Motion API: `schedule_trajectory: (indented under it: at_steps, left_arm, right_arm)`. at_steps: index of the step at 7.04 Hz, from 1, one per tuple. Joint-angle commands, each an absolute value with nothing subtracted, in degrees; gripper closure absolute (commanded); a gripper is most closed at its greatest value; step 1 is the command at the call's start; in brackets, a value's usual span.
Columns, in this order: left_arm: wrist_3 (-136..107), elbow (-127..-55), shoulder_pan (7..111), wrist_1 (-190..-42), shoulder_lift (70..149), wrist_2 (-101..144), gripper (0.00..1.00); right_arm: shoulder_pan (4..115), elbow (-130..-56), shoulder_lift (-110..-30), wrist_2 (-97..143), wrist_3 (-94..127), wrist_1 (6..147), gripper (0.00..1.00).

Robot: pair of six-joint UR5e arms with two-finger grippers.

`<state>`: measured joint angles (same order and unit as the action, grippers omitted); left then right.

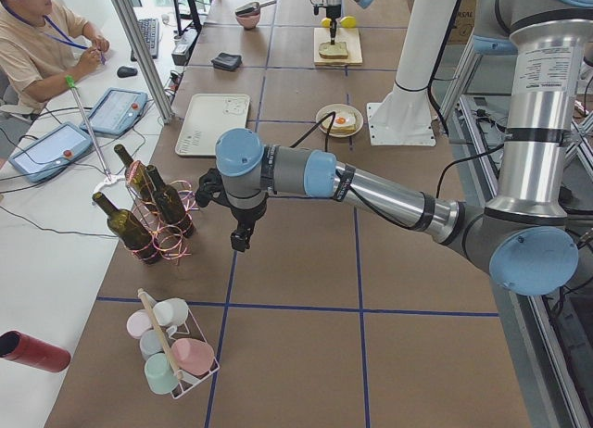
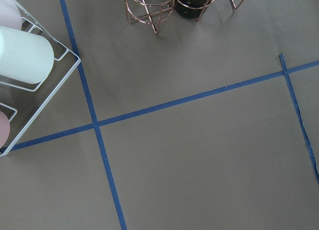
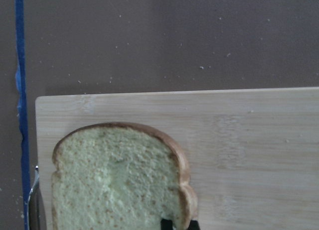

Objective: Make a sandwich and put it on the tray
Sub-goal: 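Lift the bread slice with the right gripper and carry it over the plate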

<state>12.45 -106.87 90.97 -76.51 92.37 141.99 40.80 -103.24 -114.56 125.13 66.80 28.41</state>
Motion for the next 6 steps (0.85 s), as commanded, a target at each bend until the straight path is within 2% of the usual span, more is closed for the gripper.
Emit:
schedule_trajectory:
  at_steps: [1,4,6]
  left_arm:
    - [12.48,-106.88,90.97,-76.47,92.37,142.03,0.00]
    - [12.48,-107.31,90.97,-76.46,92.37,142.03,0.00]
    - [12.39,-107.58,90.97,-76.46,92.29,142.03,0.00]
  right_arm:
    - [41.04,-103.45,-114.96,125.50,67.14,25.43,1.00]
    - [41.04,-103.18,-116.81,125.59,69.25,18.12,1.00]
    - [40.61,-103.97,-112.36,126.21,77.74,16.18,1.00]
